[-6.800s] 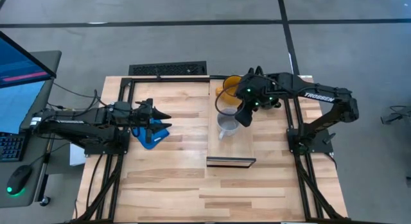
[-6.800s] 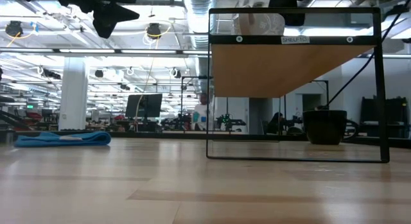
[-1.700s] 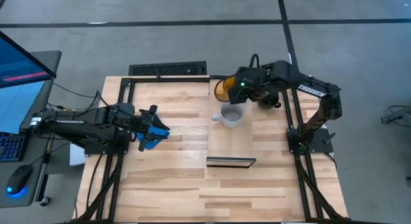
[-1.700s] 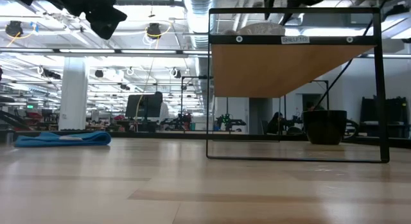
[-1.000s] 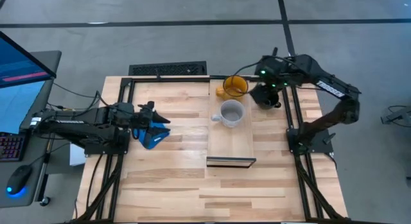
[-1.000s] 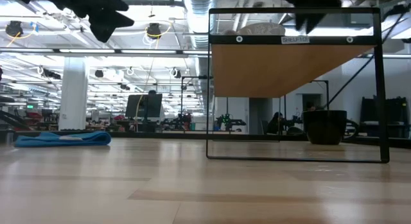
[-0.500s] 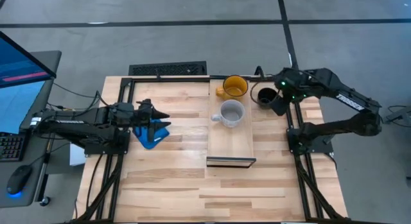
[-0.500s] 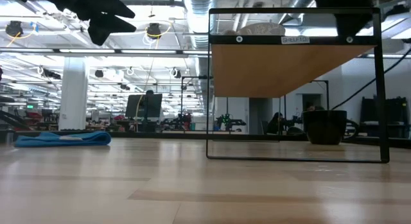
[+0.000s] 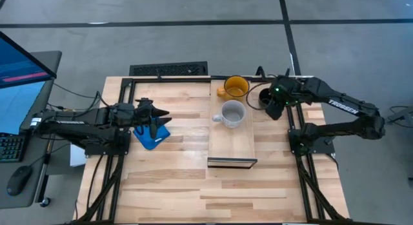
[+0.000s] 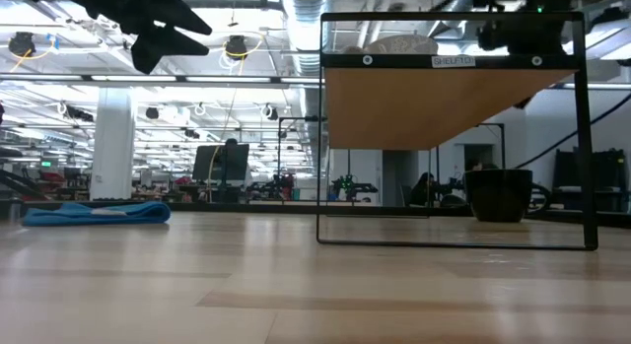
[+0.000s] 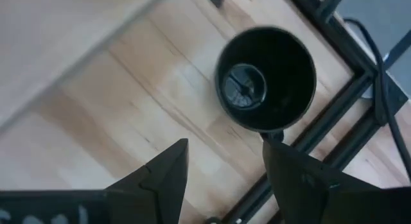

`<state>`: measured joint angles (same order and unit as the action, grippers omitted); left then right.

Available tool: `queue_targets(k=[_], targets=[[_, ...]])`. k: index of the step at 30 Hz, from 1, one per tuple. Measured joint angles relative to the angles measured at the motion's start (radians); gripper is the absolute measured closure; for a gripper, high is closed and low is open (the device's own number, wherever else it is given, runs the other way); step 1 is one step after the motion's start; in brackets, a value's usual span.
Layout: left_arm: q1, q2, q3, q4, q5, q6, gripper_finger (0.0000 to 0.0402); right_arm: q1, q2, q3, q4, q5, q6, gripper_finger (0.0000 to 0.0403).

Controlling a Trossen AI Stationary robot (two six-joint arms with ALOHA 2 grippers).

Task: Stack small to large cups/mugs on shelf
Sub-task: Put the black mug on the shelf

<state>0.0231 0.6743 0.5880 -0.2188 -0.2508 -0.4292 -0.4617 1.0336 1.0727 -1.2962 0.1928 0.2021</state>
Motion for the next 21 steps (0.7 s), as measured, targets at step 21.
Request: queue_targets(k=[21], targets=[[0.000, 0.258, 0.000, 0.112, 0.000, -0.045, 0.0235, -0.162, 0.001, -0.117, 0.136, 0.035, -0.071, 0.0180]])
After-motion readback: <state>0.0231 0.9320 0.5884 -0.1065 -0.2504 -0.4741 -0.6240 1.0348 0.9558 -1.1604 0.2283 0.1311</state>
